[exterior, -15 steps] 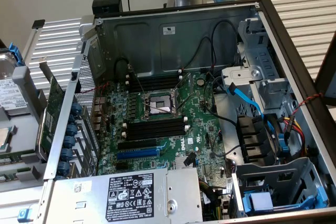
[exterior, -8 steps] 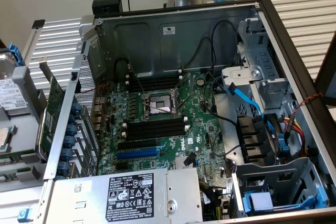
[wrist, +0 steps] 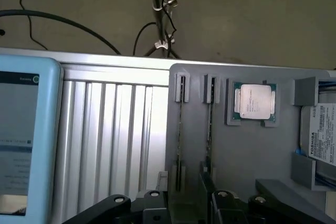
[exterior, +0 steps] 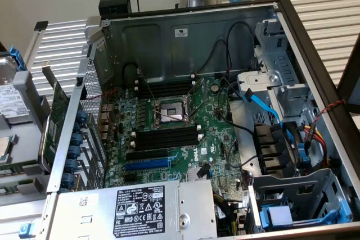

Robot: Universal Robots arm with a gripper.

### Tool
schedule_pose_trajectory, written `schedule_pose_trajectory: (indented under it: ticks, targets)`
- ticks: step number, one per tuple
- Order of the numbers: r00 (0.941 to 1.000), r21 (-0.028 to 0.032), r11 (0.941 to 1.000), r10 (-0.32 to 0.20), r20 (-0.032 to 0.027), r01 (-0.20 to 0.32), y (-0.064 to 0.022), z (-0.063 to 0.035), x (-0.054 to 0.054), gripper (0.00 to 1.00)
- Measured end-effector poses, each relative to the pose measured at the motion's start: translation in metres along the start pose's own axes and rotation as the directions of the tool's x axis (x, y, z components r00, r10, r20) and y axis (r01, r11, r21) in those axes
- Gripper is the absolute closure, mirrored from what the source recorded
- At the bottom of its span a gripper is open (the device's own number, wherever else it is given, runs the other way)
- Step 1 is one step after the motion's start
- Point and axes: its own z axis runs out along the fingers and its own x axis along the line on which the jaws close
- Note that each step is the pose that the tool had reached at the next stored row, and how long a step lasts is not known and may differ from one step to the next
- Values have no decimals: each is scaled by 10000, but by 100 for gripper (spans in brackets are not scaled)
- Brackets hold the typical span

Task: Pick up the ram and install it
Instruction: 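Pick up the ram and move it above insertion slot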

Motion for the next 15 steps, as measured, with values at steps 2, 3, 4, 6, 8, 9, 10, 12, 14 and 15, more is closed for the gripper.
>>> schedule_pose_trajectory:
  ticks: [2,3,4,6,8,9,10,12,14,15]
  targets:
    - [10000,-2,10000,4,-1,-4,0,35,2,64]
    - [10000,-3,10000,6,-1,-6,-1,53,3,64]
    - [10000,0,10000,8,0,-8,-1,72,3,64]
    - [10000,0,10000,12,0,-12,-2,109,5,64]
    - [10000,-2,10000,15,-1,-15,-3,145,7,64]
    - [10000,-1,10000,15,0,-15,-3,164,8,64]
    - [10000,0,10000,16,0,-16,-4,183,9,64]
    - [10000,-1,10000,18,0,-18,-4,218,10,64]
    - [10000,-1,10000,18,0,-18,-5,254,12,64]
    - [10000,0,10000,18,1,-18,-6,273,13,64]
